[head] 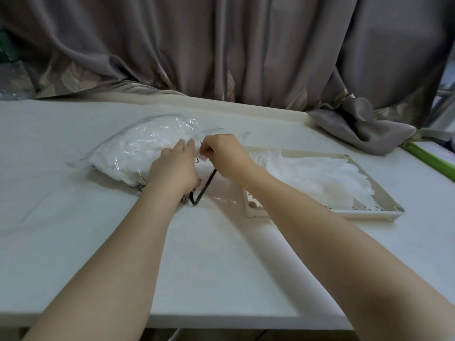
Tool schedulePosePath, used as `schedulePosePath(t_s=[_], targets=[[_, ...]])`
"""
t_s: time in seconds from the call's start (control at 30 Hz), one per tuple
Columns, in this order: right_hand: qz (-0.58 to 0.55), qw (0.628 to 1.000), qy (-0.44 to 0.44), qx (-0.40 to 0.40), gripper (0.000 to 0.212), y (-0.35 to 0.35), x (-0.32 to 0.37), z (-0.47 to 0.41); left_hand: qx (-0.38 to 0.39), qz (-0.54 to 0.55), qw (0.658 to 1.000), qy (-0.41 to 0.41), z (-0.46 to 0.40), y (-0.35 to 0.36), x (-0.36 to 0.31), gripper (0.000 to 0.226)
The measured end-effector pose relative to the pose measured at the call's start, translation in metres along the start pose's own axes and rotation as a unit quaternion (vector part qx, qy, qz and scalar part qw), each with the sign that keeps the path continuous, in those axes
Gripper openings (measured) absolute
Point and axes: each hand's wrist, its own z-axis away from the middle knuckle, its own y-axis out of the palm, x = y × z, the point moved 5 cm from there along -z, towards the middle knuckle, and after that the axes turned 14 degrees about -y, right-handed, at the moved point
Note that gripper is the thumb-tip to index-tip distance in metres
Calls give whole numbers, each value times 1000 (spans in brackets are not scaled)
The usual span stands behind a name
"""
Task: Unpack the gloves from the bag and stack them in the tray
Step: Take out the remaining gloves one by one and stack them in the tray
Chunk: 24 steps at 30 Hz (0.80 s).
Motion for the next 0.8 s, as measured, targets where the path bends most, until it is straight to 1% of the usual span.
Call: schedulePosePath(t_s=[0.1,0.17,0.23,0.27,0.3,0.33,0.37,0.43,0.47,0.5,0.57,0.6,0.67,0.7,0.73,0.77,0.8], targets=[[-88,989,49,-113,18,-22,-4,14,-25,-23,999,-8,0,1,2,66],[-120,975,85,-168,18,-33,-12,24,-39,-25,999,-18,-3,1,4,55],[-156,956,117,-218,17,-38,-19,39,-50,-22,998,-30,-5,1,6,44],[-198,940,131,-245,21,-39,-21,46,-52,-21,998,-36,-6,0,7,42],[-261,914,142,-278,26,-41,-22,54,-53,-22,997,-42,-7,1,9,41],[-340,874,146,-315,30,-46,-22,60,-52,-27,997,-46,-8,2,10,40],[-421,825,147,-346,33,-51,-24,64,-49,-34,997,-49,-9,3,10,38],[-555,728,161,-369,33,-59,-27,70,-41,-39,997,-56,-8,6,10,37],[-594,695,169,-367,32,-61,-27,72,-44,-32,997,-58,-7,6,9,38],[-614,680,177,-359,31,-60,-26,73,-52,-16,997,-56,-4,3,6,40],[-623,679,192,-338,29,-56,-22,75,-99,71,992,-28,4,-9,-3,44],[-629,675,197,-332,27,-52,-22,77,-132,136,982,8,10,-16,-8,45],[-650,658,197,-324,24,-48,-21,78,-184,238,946,119,24,-28,-24,37],[-660,654,192,-316,23,-48,-21,77,-187,259,934,161,29,-30,-30,37],[-670,653,179,-305,23,-48,-20,77,-177,267,929,186,32,-29,-35,43],[-677,653,166,-296,22,-48,-17,77,-156,267,931,196,34,-26,-38,49],[-683,653,153,-289,23,-48,-15,76,-139,258,936,197,34,-24,-40,50]])
